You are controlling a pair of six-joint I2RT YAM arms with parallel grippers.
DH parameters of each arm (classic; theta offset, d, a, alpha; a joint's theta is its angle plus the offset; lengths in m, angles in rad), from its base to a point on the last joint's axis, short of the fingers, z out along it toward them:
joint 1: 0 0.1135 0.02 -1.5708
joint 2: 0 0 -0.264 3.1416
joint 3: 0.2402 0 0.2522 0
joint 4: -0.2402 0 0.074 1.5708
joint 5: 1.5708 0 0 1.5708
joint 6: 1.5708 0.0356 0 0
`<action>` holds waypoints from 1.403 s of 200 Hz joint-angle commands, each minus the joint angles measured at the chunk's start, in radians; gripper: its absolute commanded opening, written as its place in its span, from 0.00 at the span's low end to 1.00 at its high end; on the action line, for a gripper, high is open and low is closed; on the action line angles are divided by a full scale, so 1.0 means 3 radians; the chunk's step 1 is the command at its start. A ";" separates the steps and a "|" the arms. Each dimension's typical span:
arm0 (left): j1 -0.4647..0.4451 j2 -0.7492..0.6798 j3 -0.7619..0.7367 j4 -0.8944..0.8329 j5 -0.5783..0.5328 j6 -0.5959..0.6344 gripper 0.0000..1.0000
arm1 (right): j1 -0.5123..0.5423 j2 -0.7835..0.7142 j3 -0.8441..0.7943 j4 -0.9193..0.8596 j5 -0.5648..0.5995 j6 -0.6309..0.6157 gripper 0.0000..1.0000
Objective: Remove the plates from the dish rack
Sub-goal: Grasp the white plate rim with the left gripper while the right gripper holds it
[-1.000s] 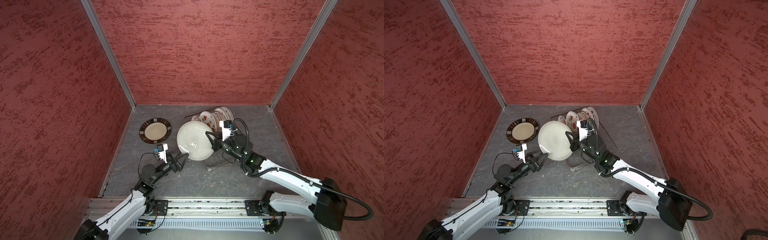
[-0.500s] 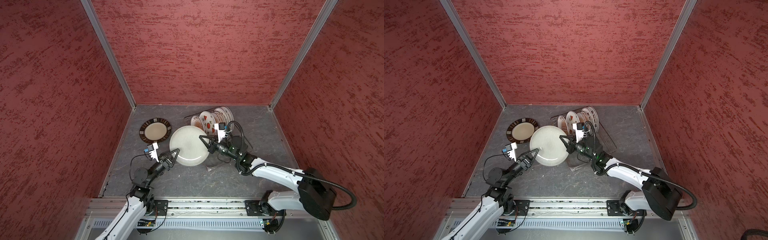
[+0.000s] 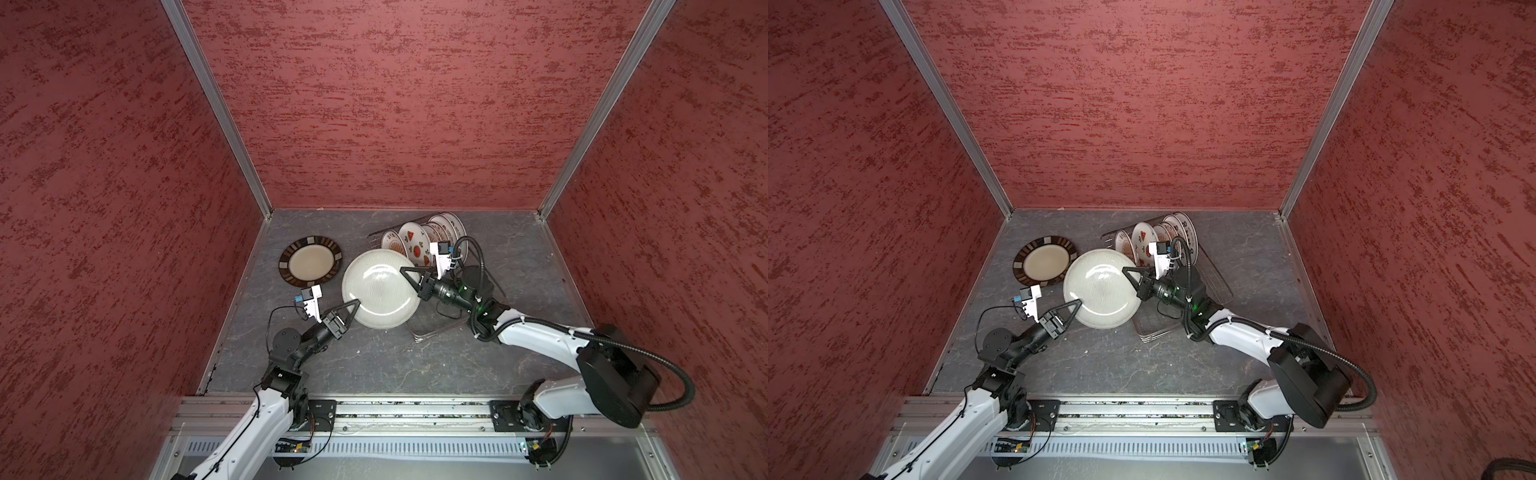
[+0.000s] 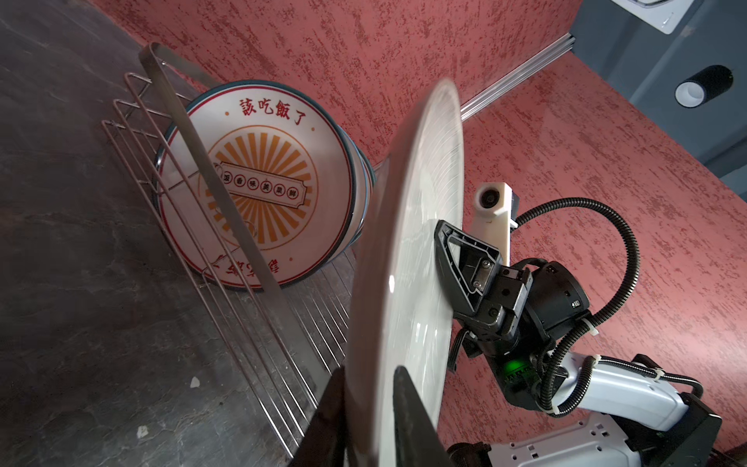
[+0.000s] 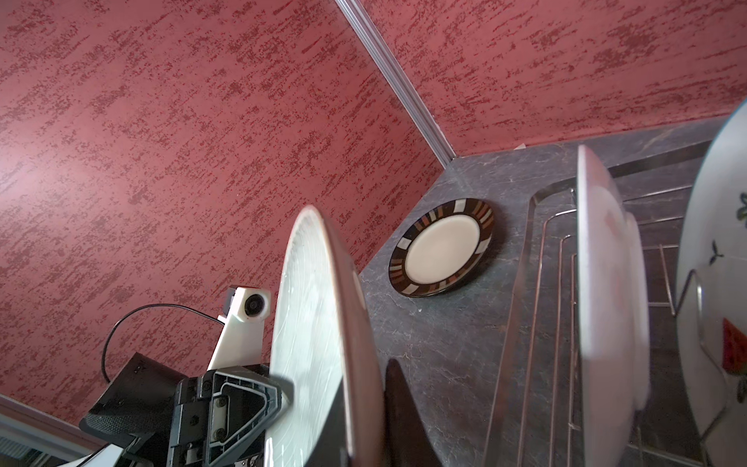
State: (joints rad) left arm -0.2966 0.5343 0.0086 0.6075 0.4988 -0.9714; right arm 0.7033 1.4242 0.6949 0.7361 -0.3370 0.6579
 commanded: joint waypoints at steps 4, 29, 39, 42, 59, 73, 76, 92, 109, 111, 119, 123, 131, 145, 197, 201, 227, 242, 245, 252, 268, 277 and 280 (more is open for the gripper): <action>-0.0008 0.0049 0.0017 0.0129 0.0184 0.0081 0.18 | -0.0013 -0.0019 0.0236 0.0431 0.0032 0.0062 0.00; -0.0008 0.0164 0.0016 0.0279 0.0252 0.0041 0.16 | -0.0013 0.0031 0.0246 0.0447 0.0078 0.0052 0.00; -0.0014 0.0199 0.0012 0.0320 0.0261 0.0035 0.17 | -0.0013 0.0060 0.0254 0.0458 0.0056 0.0056 0.00; -0.0014 0.0205 0.0012 0.0322 0.0263 0.0037 0.17 | -0.0015 0.0066 0.0250 0.0464 0.0050 0.0060 0.00; -0.0019 0.0231 0.0021 0.0345 0.0260 0.0042 0.18 | -0.0013 0.0079 0.0252 0.0469 0.0031 0.0067 0.00; -0.0024 0.0234 0.0020 0.0353 0.0262 0.0039 0.18 | -0.0013 0.0079 0.0246 0.0474 0.0034 0.0061 0.00; -0.0024 0.0233 0.0018 0.0350 0.0258 0.0037 0.18 | -0.0013 0.0079 0.0246 0.0472 0.0041 0.0062 0.00; -0.0024 0.0215 -0.0008 0.0360 0.0220 0.0002 0.15 | -0.0013 0.0079 0.0232 0.0464 0.0082 0.0039 0.00; -0.0024 0.0180 0.0002 0.0315 0.0232 0.0006 0.09 | -0.0014 0.0079 0.0210 0.0475 0.0103 0.0014 0.00; -0.0024 0.0176 0.0006 0.0313 0.0230 0.0006 0.09 | -0.0009 0.0079 0.0208 0.0476 0.0099 0.0014 0.00; -0.0025 0.0170 0.0007 0.0302 0.0242 0.0012 0.08 | -0.0008 0.0079 0.0199 0.0489 0.0079 0.0001 0.00; -0.0028 0.0167 0.0007 0.0294 0.0240 0.0012 0.07 | -0.0007 0.0079 0.0197 0.0498 0.0072 0.0001 0.00; -0.0026 0.0167 0.0008 0.0291 0.0245 0.0012 0.05 | -0.0008 0.0079 0.0188 0.0514 0.0056 0.0000 0.00; -0.0029 0.0167 0.0007 0.0315 0.0263 0.0007 0.01 | -0.0008 0.0079 0.0197 0.0524 0.0007 -0.0001 0.00; -0.0039 0.0104 -0.0003 0.0315 0.0280 -0.0009 0.00 | -0.0008 0.0146 0.0198 0.0475 -0.0001 -0.0034 0.20; -0.0044 0.0092 -0.0003 0.0301 0.0275 -0.0009 0.00 | -0.0007 0.0139 0.0186 0.0472 0.0015 -0.0040 0.23; -0.0049 0.0009 -0.0018 0.0224 0.0191 0.0008 0.00 | -0.0008 0.0121 0.0133 0.0477 0.0041 -0.0051 0.39; -0.0057 -0.0049 -0.0029 0.0204 0.0183 0.0031 0.00 | -0.0007 0.0112 0.0117 0.0469 0.0029 -0.0074 0.45; -0.0059 -0.0063 -0.0029 0.0186 0.0176 0.0038 0.00 | -0.0007 0.0111 0.0114 0.0461 0.0034 -0.0084 0.47; -0.0059 -0.0099 -0.0029 0.0143 0.0146 0.0050 0.00 | -0.0008 0.0115 0.0117 0.0432 0.0053 -0.0109 0.51; -0.0054 -0.0170 -0.0033 0.0083 0.0083 0.0058 0.00 | -0.0008 0.0113 0.0132 0.0337 0.0149 -0.0161 0.60; -0.0054 -0.0199 -0.0046 0.0082 0.0074 0.0049 0.00 | -0.0011 0.0025 0.0129 0.0290 0.0192 -0.0185 0.69; -0.0054 -0.0211 -0.0049 0.0082 0.0075 0.0048 0.00 | -0.0008 0.0016 0.0130 0.0284 0.0203 -0.0189 0.72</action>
State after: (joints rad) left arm -0.3080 0.5205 0.0082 0.5045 0.5152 -0.9707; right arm 0.7021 1.4776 0.7101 0.8238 -0.3264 0.6266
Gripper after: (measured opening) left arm 0.120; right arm 0.627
